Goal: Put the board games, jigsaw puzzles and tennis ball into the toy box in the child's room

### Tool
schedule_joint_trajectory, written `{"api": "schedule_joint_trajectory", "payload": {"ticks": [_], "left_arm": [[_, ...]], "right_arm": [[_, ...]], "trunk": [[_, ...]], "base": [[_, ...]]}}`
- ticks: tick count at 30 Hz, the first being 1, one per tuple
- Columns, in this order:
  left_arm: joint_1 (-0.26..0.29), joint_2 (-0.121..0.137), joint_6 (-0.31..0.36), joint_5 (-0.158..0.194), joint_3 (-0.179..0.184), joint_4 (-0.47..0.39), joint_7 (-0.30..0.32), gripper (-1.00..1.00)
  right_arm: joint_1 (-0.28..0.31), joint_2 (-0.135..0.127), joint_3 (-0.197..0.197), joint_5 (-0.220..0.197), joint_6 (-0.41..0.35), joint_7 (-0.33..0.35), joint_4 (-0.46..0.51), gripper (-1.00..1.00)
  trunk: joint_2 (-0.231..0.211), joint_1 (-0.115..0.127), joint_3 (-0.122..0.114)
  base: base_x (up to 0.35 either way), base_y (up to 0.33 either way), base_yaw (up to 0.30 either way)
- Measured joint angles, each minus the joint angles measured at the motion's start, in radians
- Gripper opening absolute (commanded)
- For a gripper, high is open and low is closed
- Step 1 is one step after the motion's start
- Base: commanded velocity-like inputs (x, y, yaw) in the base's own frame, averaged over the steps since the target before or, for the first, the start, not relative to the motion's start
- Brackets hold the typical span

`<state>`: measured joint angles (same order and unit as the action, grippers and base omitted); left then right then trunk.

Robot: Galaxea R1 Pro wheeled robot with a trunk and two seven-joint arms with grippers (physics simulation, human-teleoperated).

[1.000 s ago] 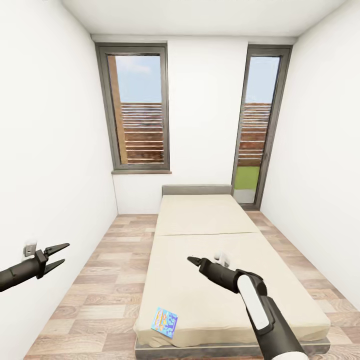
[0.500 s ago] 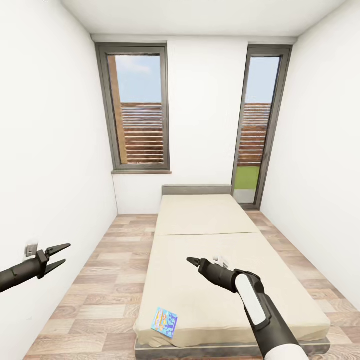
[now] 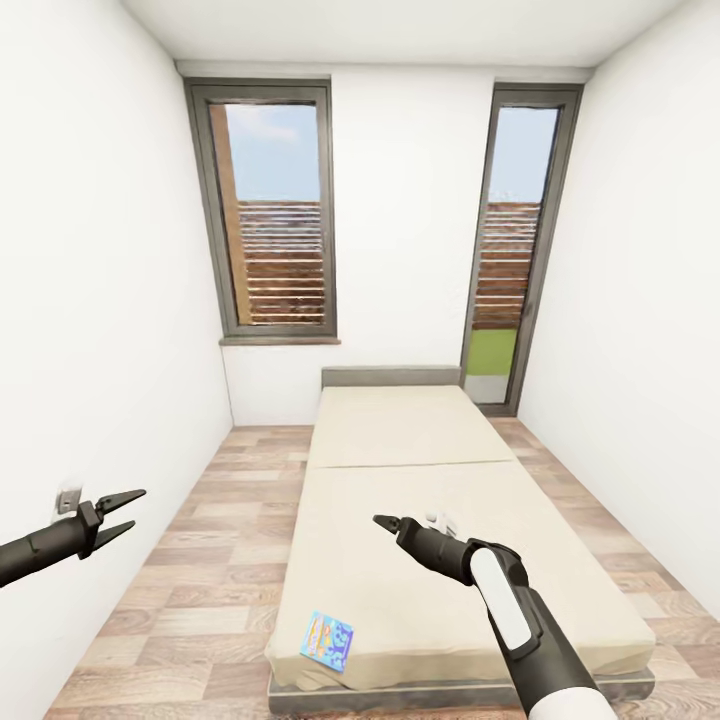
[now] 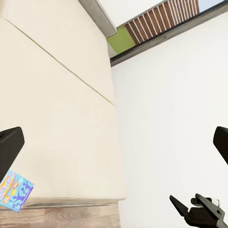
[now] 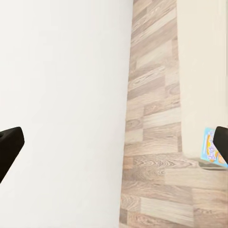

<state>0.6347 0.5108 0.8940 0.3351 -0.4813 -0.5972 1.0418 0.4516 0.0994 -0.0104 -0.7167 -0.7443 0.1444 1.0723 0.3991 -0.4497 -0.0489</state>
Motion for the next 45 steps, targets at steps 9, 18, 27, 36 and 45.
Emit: {"api": "schedule_joint_trajectory", "payload": {"ticks": [9,18,27,36,45], "left_arm": [[0.000,-0.004,0.000,0.000,0.001,0.000,-0.001,1.00],[0.000,-0.011,0.000,0.000,0.001,0.000,-0.001,1.00],[0.000,-0.011,-0.001,0.000,0.001,-0.001,0.000,1.00],[0.000,-0.011,-0.002,0.000,0.001,-0.002,0.001,1.00],[0.000,-0.011,-0.003,0.000,0.001,-0.002,0.005,1.00]], "right_arm": [[0.000,0.000,0.000,0.000,-0.001,0.000,0.000,1.00],[-0.001,0.000,-0.002,0.002,0.000,0.002,0.000,1.00],[-0.001,0.000,-0.008,0.003,0.022,0.007,0.008,1.00],[-0.001,0.000,-0.024,0.003,0.025,0.009,0.010,1.00],[-0.001,0.000,-0.040,0.003,0.026,0.010,0.011,1.00]], "trunk": [[0.000,0.000,0.014],[0.000,0.000,0.027],[0.000,0.000,0.038],[0.000,0.000,0.040],[0.000,0.000,0.040]], "base": [[0.000,0.000,-0.117],[-0.107,0.000,-0.159],[-0.036,0.000,-0.150],[-0.003,0.000,-0.025],[0.000,0.000,-0.002]]}}
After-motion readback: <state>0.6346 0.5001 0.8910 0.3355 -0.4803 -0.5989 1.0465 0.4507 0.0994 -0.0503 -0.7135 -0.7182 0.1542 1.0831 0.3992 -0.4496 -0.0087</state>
